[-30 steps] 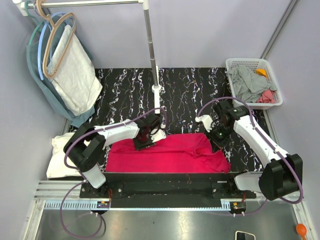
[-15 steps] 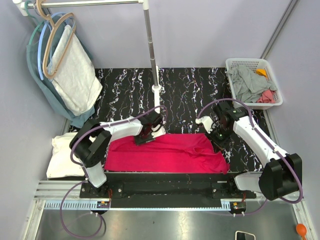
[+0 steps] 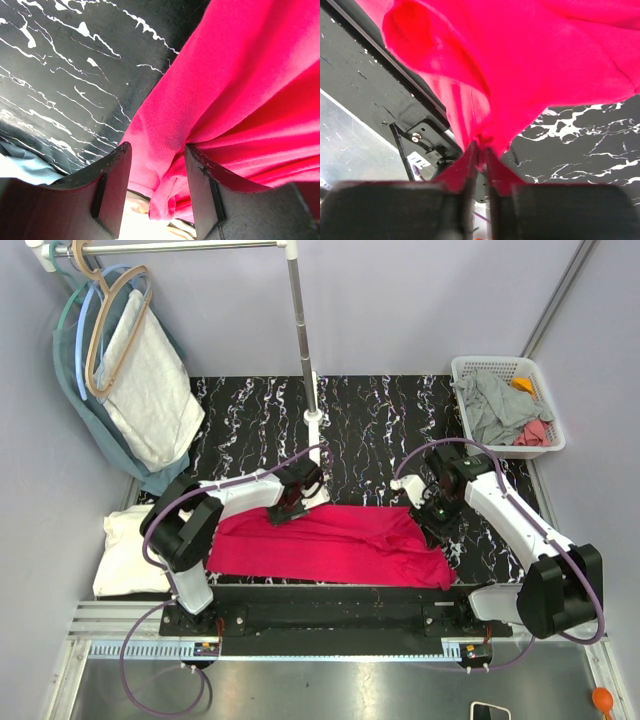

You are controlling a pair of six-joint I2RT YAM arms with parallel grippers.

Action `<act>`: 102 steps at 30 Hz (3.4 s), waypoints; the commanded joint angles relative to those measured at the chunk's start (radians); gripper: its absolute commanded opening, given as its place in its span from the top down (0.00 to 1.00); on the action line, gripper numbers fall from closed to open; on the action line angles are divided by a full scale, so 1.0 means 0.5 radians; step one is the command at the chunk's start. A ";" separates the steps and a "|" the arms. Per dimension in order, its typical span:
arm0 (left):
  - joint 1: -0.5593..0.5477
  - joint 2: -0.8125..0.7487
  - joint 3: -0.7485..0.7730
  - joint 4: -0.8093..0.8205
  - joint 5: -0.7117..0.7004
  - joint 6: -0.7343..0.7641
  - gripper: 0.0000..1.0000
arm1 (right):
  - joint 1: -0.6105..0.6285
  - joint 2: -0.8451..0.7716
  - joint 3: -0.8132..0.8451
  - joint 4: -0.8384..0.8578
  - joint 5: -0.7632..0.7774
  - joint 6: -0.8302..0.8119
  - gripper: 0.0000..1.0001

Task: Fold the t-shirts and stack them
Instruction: Fold the tshirt

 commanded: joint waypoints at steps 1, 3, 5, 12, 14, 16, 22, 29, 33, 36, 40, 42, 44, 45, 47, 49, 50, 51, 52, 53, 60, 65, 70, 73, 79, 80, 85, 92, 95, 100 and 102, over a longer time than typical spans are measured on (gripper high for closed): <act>0.016 -0.051 0.007 0.045 0.020 -0.024 0.48 | 0.041 0.030 0.053 -0.105 -0.052 -0.014 0.68; 0.019 -0.055 0.010 0.039 0.020 -0.027 0.48 | 0.066 0.033 0.053 -0.130 -0.080 -0.014 0.50; 0.019 -0.052 0.010 0.039 0.023 -0.027 0.48 | 0.081 0.027 0.050 -0.130 -0.086 -0.008 0.42; 0.013 -0.082 0.038 0.027 0.051 -0.037 0.48 | 0.081 -0.013 0.096 0.069 0.113 0.074 0.37; 0.016 -0.119 0.044 0.015 0.051 -0.037 0.47 | 0.081 0.006 0.105 0.185 0.193 0.084 0.36; 0.016 -0.159 0.047 0.012 0.051 -0.034 0.46 | 0.081 0.052 0.130 0.265 0.306 0.096 0.36; 0.013 -0.309 0.029 0.009 0.063 -0.024 0.38 | 0.081 0.190 0.154 0.645 0.494 0.105 0.36; 0.013 -0.407 -0.045 0.005 0.063 0.006 0.35 | 0.081 0.468 0.124 0.931 0.601 0.068 0.36; 0.016 -0.475 -0.137 0.002 0.066 0.040 0.34 | 0.081 0.576 0.102 1.008 0.629 0.035 0.36; 0.016 -0.551 -0.201 -0.062 0.136 0.104 0.31 | 0.075 0.622 0.087 1.060 0.653 0.010 0.36; 0.040 -0.683 -0.260 -0.117 0.170 0.221 0.28 | 0.066 0.680 0.075 1.118 0.690 -0.014 0.37; 0.074 -0.714 -0.254 -0.157 0.213 0.288 0.28 | 0.057 0.717 0.075 1.137 0.718 -0.033 0.37; 0.099 -0.726 -0.235 -0.188 0.250 0.353 0.28 | 0.048 0.760 0.081 1.171 0.748 -0.045 0.37; 0.123 -0.726 -0.226 -0.200 0.287 0.374 0.28 | 0.044 0.773 0.087 1.183 0.754 -0.051 0.37; 0.151 -0.705 -0.196 -0.252 0.345 0.442 0.28 | 0.029 0.812 0.096 1.214 0.779 -0.070 0.37; 0.191 -0.671 -0.168 -0.289 0.449 0.482 0.29 | 0.020 0.834 0.108 1.253 0.800 -0.085 0.37; 0.200 -0.659 -0.156 -0.332 0.483 0.521 0.29 | 0.002 0.849 0.114 1.266 0.813 -0.094 0.37; 0.218 -0.644 -0.150 -0.347 0.535 0.543 0.29 | -0.005 0.861 0.127 1.272 0.816 -0.097 0.38; 0.228 -0.616 -0.143 -0.366 0.557 0.565 0.30 | -0.014 0.871 0.136 1.293 0.822 -0.103 0.37; 0.234 -0.604 -0.140 -0.399 0.575 0.595 0.30 | -0.020 0.886 0.142 1.300 0.831 -0.109 0.37; 0.295 -0.490 -0.097 -0.446 0.713 0.654 0.32 | -0.081 0.947 0.197 1.355 0.843 -0.143 0.37; 0.304 -0.411 -0.061 -0.461 0.759 0.669 0.36 | -0.088 0.987 0.231 1.370 0.853 -0.159 0.37; 0.323 -0.300 -0.011 -0.458 0.784 0.675 0.50 | -0.088 0.972 0.225 1.370 0.831 -0.156 0.38; 0.338 -0.245 -0.005 -0.449 0.781 0.675 0.55 | -0.091 0.960 0.197 1.373 0.828 -0.156 0.38; 0.363 -0.202 -0.030 -0.409 0.753 0.663 0.73 | -0.088 0.911 0.139 1.370 0.819 -0.159 0.38; 0.363 -0.208 -0.039 -0.412 0.747 0.657 0.75 | -0.088 0.908 0.127 1.367 0.819 -0.162 0.38; 0.360 -0.257 -0.070 -0.418 0.692 0.602 0.93 | -0.088 0.905 0.105 1.370 0.816 -0.162 0.39; 0.360 -0.376 -0.122 -0.452 0.567 0.534 1.00 | -0.088 0.911 0.090 1.367 0.819 -0.159 0.39; 0.350 -0.435 -0.119 -0.498 0.508 0.510 1.00 | -0.091 0.911 0.084 1.370 0.825 -0.162 0.40; 0.320 -0.509 -0.097 -0.574 0.413 0.482 1.00 | -0.091 0.926 0.078 1.367 0.828 -0.159 0.40; 0.314 -0.530 -0.091 -0.602 0.391 0.467 1.00 | -0.091 0.932 0.078 1.370 0.834 -0.159 0.40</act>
